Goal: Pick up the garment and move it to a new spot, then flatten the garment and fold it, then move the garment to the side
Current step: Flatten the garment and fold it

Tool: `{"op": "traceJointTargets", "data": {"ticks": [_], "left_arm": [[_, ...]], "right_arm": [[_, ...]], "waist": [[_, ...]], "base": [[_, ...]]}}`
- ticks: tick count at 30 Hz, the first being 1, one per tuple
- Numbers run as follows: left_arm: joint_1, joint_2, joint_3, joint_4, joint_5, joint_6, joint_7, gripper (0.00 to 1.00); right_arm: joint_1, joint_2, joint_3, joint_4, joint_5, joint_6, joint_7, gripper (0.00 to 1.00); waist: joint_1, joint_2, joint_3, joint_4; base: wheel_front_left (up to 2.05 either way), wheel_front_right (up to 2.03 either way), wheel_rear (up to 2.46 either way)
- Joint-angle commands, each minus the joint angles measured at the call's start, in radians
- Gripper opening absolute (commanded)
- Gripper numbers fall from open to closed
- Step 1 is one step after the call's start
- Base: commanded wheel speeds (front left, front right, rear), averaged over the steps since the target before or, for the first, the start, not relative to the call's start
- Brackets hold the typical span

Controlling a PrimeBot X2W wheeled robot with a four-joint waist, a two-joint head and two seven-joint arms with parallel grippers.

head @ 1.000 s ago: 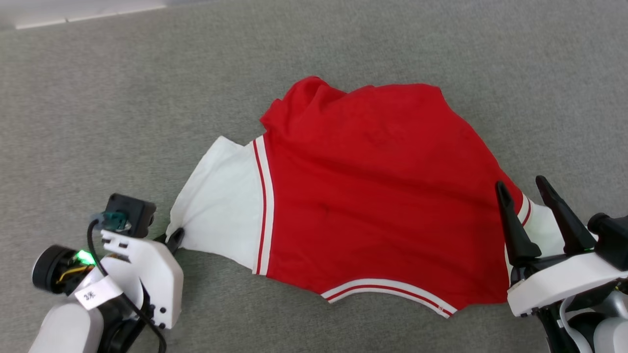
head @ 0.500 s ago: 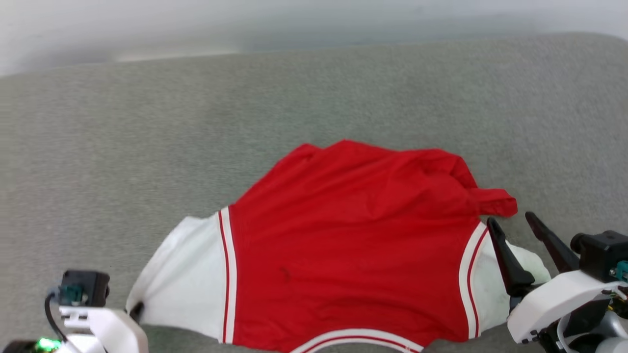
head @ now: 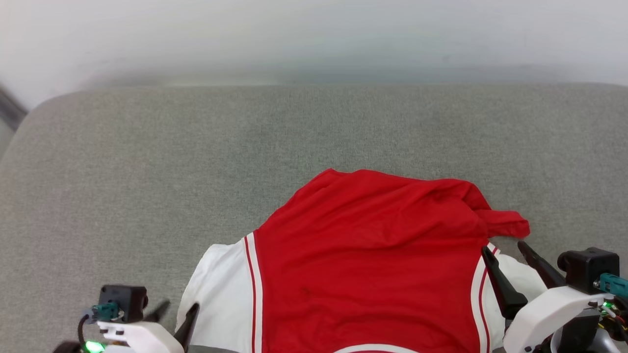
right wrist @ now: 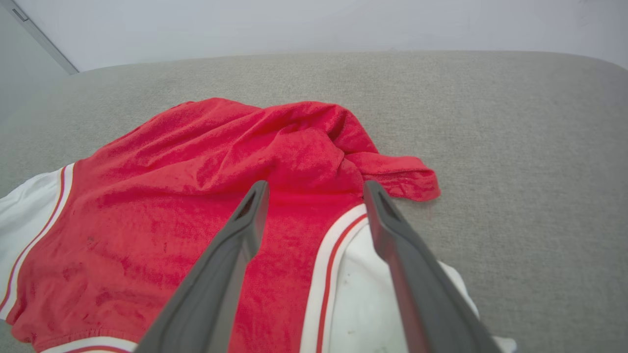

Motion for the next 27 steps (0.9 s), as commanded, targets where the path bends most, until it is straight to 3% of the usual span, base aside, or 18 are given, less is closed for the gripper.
{"op": "traceJointTargets", "data": {"ticks": [1,6,11,13,18,27], "left_arm": [[-0.019,0.0,0.006,0.0,0.01,-0.003,-0.028,1.0],[-0.082,-0.011,0.043,-0.013,0.063,-0.006,-0.241,1.0],[-0.146,-0.029,0.039,-0.044,0.128,-0.045,-0.547,1.0],[-0.129,-0.03,0.025,-0.022,0.152,-0.058,-0.622,1.0],[-0.119,-0.051,-0.01,0.028,0.171,-0.064,-0.682,1.0],[-0.195,-0.074,-0.078,0.089,0.186,-0.09,-0.701,1.0]], "right_arm": [[0.009,-0.001,0.002,0.0,0.002,-0.001,-0.001,1.0],[0.012,-0.015,0.002,-0.019,0.008,-0.001,-0.002,1.0],[0.009,-0.026,0.01,-0.047,0.011,-0.001,0.009,1.0],[0.012,-0.032,0.013,-0.061,0.004,-0.001,0.015,1.0],[0.005,-0.062,0.044,-0.104,-0.011,-0.001,0.052,1.0],[-0.167,-0.189,0.177,-0.112,0.029,-0.001,0.363,1.0]], "waist": [[0.0,0.0,-0.012,0.003],[0.0,0.0,-0.048,0.005],[0.0,0.0,-0.06,0.01],[0.0,0.0,-0.061,0.013],[0.0,0.0,-0.046,0.03],[0.0,0.0,0.04,0.111]], "base": [[0.0,0.0,0.0],[0.0,0.0,0.0],[0.0,0.0,0.0],[0.0,0.0,0.0],[0.0,0.0,0.0],[0.0,0.0,0.0]]}}
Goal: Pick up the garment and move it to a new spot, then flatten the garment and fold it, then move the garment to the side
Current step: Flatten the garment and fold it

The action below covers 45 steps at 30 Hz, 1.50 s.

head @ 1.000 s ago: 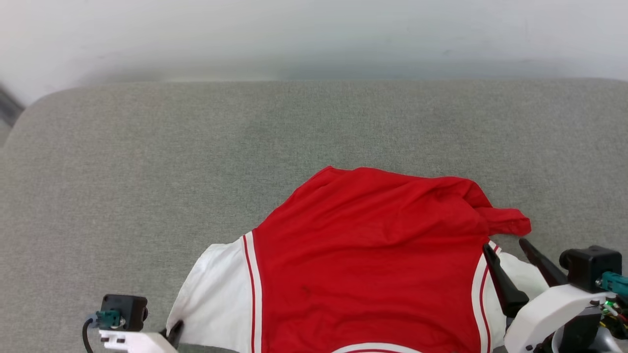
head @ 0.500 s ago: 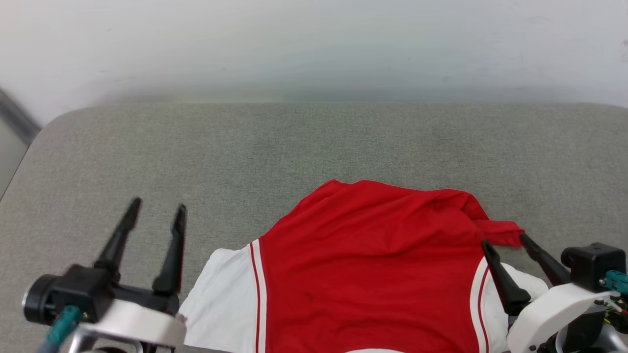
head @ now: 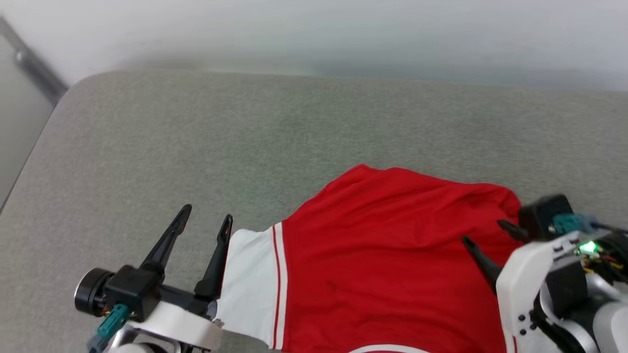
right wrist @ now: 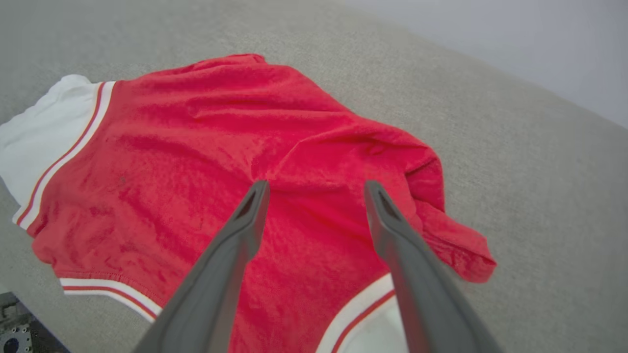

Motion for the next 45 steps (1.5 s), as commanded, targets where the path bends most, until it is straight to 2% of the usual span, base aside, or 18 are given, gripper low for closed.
{"op": "traceJointTargets", "data": {"ticks": [1,5,10,16,21,22,23,30,36,38,42,43,44,45], "left_arm": [[-0.021,-0.004,-0.006,0.008,0.002,-0.004,-0.008,1.0],[-0.056,-0.018,-0.025,0.025,0.0,-0.014,-0.018,1.0],[-0.08,-0.028,-0.038,0.044,-0.004,-0.019,-0.026,1.0],[-0.101,-0.037,-0.055,0.06,-0.003,-0.023,-0.034,1.0],[-0.115,-0.045,-0.06,0.064,-0.008,-0.027,-0.036,1.0],[-0.116,-0.045,-0.061,0.065,-0.006,-0.028,-0.037,1.0],[-0.116,-0.047,-0.062,0.066,-0.005,-0.029,-0.038,1.0],[-0.134,-0.057,-0.05,0.072,-0.013,-0.025,-0.041,1.0],[-0.124,-0.061,-0.041,0.07,-0.009,-0.028,-0.042,1.0],[-0.123,-0.062,-0.038,0.067,-0.009,-0.029,-0.042,1.0],[-0.121,-0.059,-0.037,0.068,0.0,-0.031,-0.041,1.0],[-0.119,-0.058,-0.035,0.069,0.001,-0.031,-0.041,1.0],[-0.117,-0.057,-0.034,0.069,0.001,-0.03,-0.041,1.0],[-0.117,-0.057,-0.032,0.069,0.001,-0.03,-0.041,1.0]], "right_arm": [[-0.04,-0.011,0.01,0.023,0.009,0.0,0.045,1.0],[-0.133,-0.054,0.045,0.114,0.014,0.0,0.183,1.0],[-0.205,-0.09,0.076,0.241,0.014,0.0,0.277,1.0],[-0.25,-0.14,0.112,0.364,0.003,0.0,0.291,1.0],[-0.252,-0.155,0.137,0.459,0.008,0.0,0.284,1.0],[-0.256,-0.155,0.138,0.476,0.013,-0.001,0.28,0.34],[-0.265,-0.157,0.141,0.49,0.015,-0.001,0.275,0.0],[-0.409,-0.217,0.144,0.53,-0.047,-0.002,0.125,0.0],[-0.544,-0.22,0.172,0.606,-0.091,-0.001,-0.011,0.0],[-0.566,-0.226,0.209,0.649,-0.124,-0.001,-0.052,0.0],[-0.603,-0.193,0.262,0.738,-0.107,-0.001,-0.11,0.0],[-0.609,-0.185,0.27,0.758,-0.106,-0.001,-0.13,0.72],[-0.612,-0.174,0.27,0.779,-0.098,-0.001,-0.147,1.0],[-0.612,-0.161,0.269,0.794,-0.089,-0.001,-0.168,1.0]], "waist": [[0.0,-0.0001,0.037,0.039],[0.0,-0.0001,0.075,0.086],[0.0,-0.0001,0.111,0.133],[0.0,-0.0001,0.15,0.176],[0.0,-0.0001,0.177,0.195],[0.0,-0.0001,0.183,0.197],[0.0,-0.0001,0.187,0.198],[0.0,-0.0001,0.198,0.195],[0.0,-0.0001,0.186,0.184],[0.0,-0.0001,0.181,0.179],[0.0,-0.0001,0.168,0.166],[0.0,-0.0001,0.163,0.161],[0.0,-0.0001,0.157,0.155],[0.0,-0.0001,0.151,0.148]], "base": [[0.0,0.0,0.0],[0.0,0.0,0.0],[0.0,0.0,0.0],[0.0,0.0,0.0],[0.0,0.0,0.0],[0.0,0.0,0.0],[0.0,0.0,0.0],[0.0,0.0,0.0],[0.0,0.0,0.0],[0.0,0.0,0.0],[0.0,0.0,0.0],[0.0,0.0,0.0],[0.0,0.0,0.0],[0.0,0.0,0.0]]}}
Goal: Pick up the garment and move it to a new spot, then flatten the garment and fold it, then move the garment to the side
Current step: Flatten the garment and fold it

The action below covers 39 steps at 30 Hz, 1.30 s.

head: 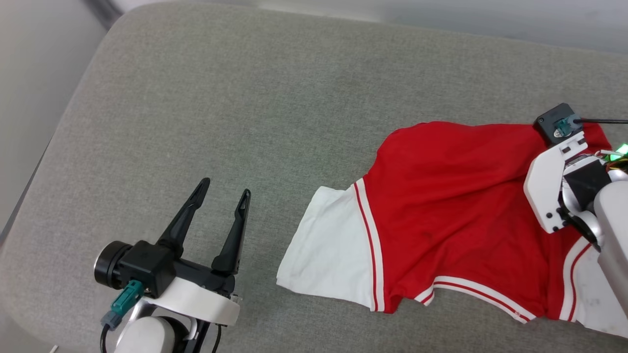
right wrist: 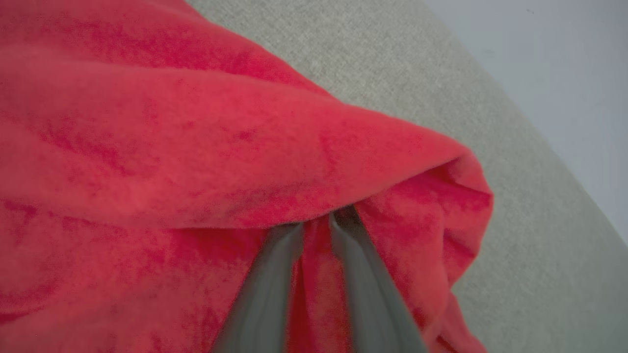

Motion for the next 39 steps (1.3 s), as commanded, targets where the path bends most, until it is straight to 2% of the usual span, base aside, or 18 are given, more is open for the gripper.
{"op": "traceJointTargets", "data": {"ticks": [1,7,11,16,23,28,34,39], "left_arm": [[0.004,0.001,0.005,-0.001,0.003,0.001,-0.005,1.0],[0.015,0.005,0.029,-0.003,-0.006,0.006,-0.004,1.0],[0.035,0.011,0.051,-0.003,-0.014,0.012,-0.004,1.0],[0.064,0.018,0.081,-0.01,-0.026,0.023,-0.004,1.0],[0.106,0.024,0.119,-0.021,-0.044,0.037,-0.004,1.0],[0.136,0.029,0.127,-0.026,-0.06,0.04,0.0,1.0],[0.179,0.048,0.113,-0.036,-0.067,0.038,0.059,1.0],[0.219,0.066,0.102,-0.041,-0.095,0.056,0.2,1.0]], "right_arm": [[-0.014,0.019,-0.002,0.023,0.013,-0.001,-0.039,1.0],[0.005,0.049,-0.014,0.039,0.062,-0.001,-0.144,1.0],[0.036,0.064,-0.048,-0.004,0.106,-0.001,-0.231,1.0],[0.102,0.079,-0.11,-0.117,0.149,-0.001,-0.347,1.0],[0.263,0.152,-0.26,-0.302,0.158,-0.001,-0.469,1.0],[0.412,0.224,-0.361,-0.426,0.134,-0.001,-0.508,1.0],[0.545,0.323,-0.413,-0.547,0.108,-0.001,-0.531,1.0],[0.628,0.369,-0.426,-0.62,0.107,-0.001,-0.513,1.0]], "waist": [[-0.0001,0.0,-0.017,-0.018],[-0.0001,0.0,-0.06,-0.061],[-0.0001,0.0,-0.1,-0.103],[-0.0001,0.0,-0.144,-0.158],[-0.0001,0.0,-0.177,-0.228],[-0.0001,0.0,-0.19,-0.264],[-0.0001,0.0,-0.192,-0.304],[-0.0001,0.0,-0.184,-0.332]], "base": [[0.0,0.0,0.0],[0.0,0.0,0.0],[0.0,0.0,0.0],[0.0,0.0,0.0],[0.0,0.0,0.0],[0.0,0.0,0.0],[0.0,0.0,0.0],[0.0,0.0,0.0]]}}
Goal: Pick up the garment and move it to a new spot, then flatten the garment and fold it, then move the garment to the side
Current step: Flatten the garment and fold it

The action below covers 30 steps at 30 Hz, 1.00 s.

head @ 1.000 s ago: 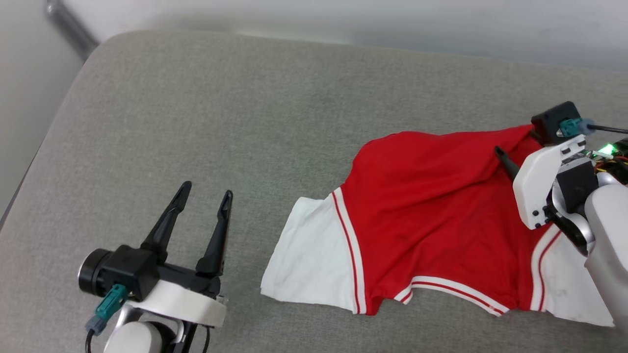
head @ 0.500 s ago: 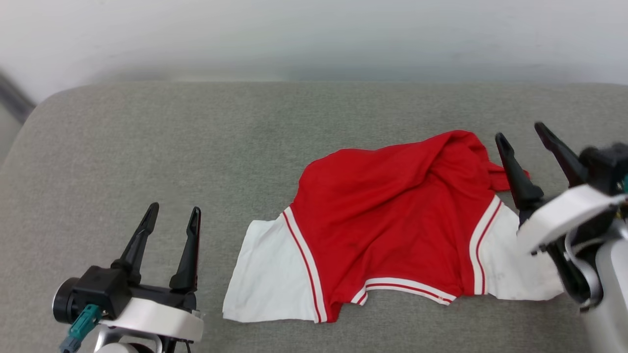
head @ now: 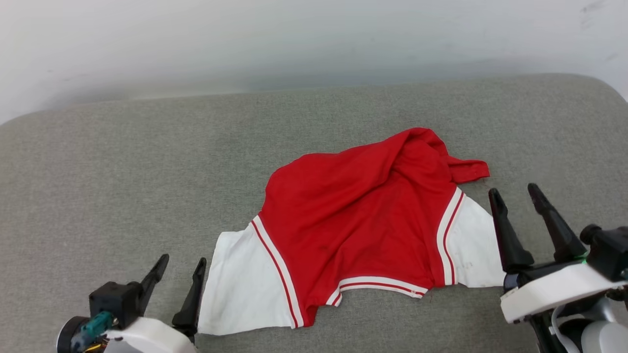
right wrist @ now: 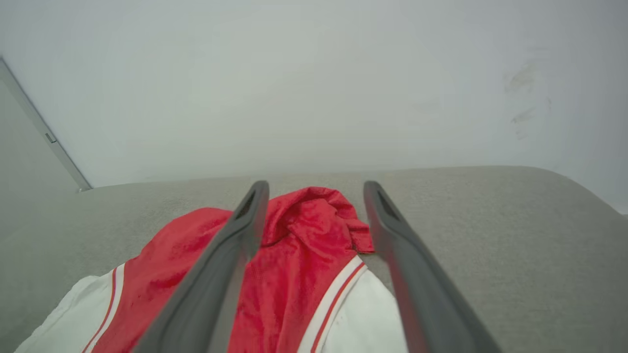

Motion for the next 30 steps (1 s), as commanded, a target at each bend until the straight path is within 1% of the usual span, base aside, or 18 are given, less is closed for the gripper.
{"op": "traceJointTargets", "data": {"ticks": [1,4,7,8,9,10,12,15,18,22,26,27,28,29,30], "left_arm": [[0.006,0.004,-0.002,-0.012,-0.019,0.007,0.049,1.0],[0.015,0.042,-0.009,-0.056,-0.03,0.02,0.198,1.0],[0.041,0.087,-0.02,-0.12,-0.031,0.04,0.375,1.0],[0.048,0.1,-0.021,-0.145,-0.031,0.053,0.431,1.0],[0.067,0.136,-0.022,-0.221,-0.025,0.081,0.558,1.0],[0.078,0.135,-0.014,-0.231,-0.036,0.096,0.592,1.0],[0.087,0.164,-0.006,-0.25,-0.02,0.113,0.643,1.0],[0.096,0.167,-0.019,-0.262,-0.041,0.109,0.696,1.0],[0.097,0.177,-0.021,-0.256,-0.038,0.117,0.727,1.0],[0.089,0.171,-0.03,-0.246,-0.051,0.122,0.753,1.0],[0.085,0.177,-0.045,-0.198,-0.054,0.116,0.778,1.0],[0.087,0.172,-0.054,-0.183,-0.066,0.108,0.788,0.87],[0.088,0.171,-0.064,-0.167,-0.074,0.101,0.801,0.16],[0.092,0.171,-0.075,-0.153,-0.079,0.092,0.813,0.0],[0.094,0.17,-0.083,-0.143,-0.084,0.085,0.819,0.0]], "right_arm": [[0.02,0.003,0.005,-0.02,-0.004,-0.001,0.008,1.0],[0.041,0.0,-0.002,-0.054,-0.008,-0.001,0.023,1.0],[0.039,0.005,-0.005,-0.077,-0.012,-0.001,0.036,1.0],[0.033,0.006,-0.004,-0.083,-0.015,-0.001,0.038,1.0],[0.018,0.016,-0.002,-0.09,-0.023,-0.001,0.042,1.0],[0.016,0.019,-0.001,-0.091,-0.023,-0.001,0.041,1.0],[0.01,0.025,0.004,-0.089,-0.028,-0.001,0.038,1.0],[0.006,0.029,0.009,-0.079,-0.033,-0.001,0.029,1.0],[0.003,0.036,0.004,-0.07,-0.034,-0.001,0.022,1.0],[-0.01,0.043,0.002,-0.066,-0.039,-0.001,0.015,1.0],[-0.017,0.048,0.009,-0.062,-0.048,-0.001,0.012,1.0],[-0.019,0.048,0.011,-0.06,-0.051,-0.001,0.01,1.0],[-0.024,0.049,0.013,-0.058,-0.053,-0.001,0.009,1.0],[-0.028,0.047,0.017,-0.057,-0.057,-0.001,0.01,1.0],[-0.032,0.045,0.019,-0.054,-0.058,-0.001,0.01,1.0]], "waist": [[0.0001,0.0,0.012,-0.012],[0.0001,0.0,0.029,-0.029],[0.0001,0.0,0.053,-0.051],[0.0001,0.0,0.061,-0.058],[0.0001,0.0,0.088,-0.075],[0.0001,0.0,0.098,-0.08],[0.0001,0.0,0.119,-0.09],[0.0001,0.0,0.143,-0.099],[0.0001,0.0,0.163,-0.102],[0.0001,0.0,0.187,-0.103],[0.0001,0.0,0.204,-0.101],[0.0001,0.0,0.208,-0.1],[0.0001,0.0,0.21,-0.099],[0.0001,0.0,0.212,-0.099],[0.0001,0.0,0.212,-0.098]], "base": [[0.0,0.0,0.0],[0.0,0.0,0.0],[0.0,0.0,0.0],[0.0,0.0,0.0],[0.0,0.0,0.0],[0.0,0.0,0.0],[0.0,0.0,0.0],[0.0,0.0,0.0],[0.0,0.0,0.0],[0.0,0.0,0.0],[0.0,0.0,0.0],[0.0,0.0,0.0],[0.0,0.0,0.0],[0.0,0.0,0.0],[0.0,0.0,0.0]]}}
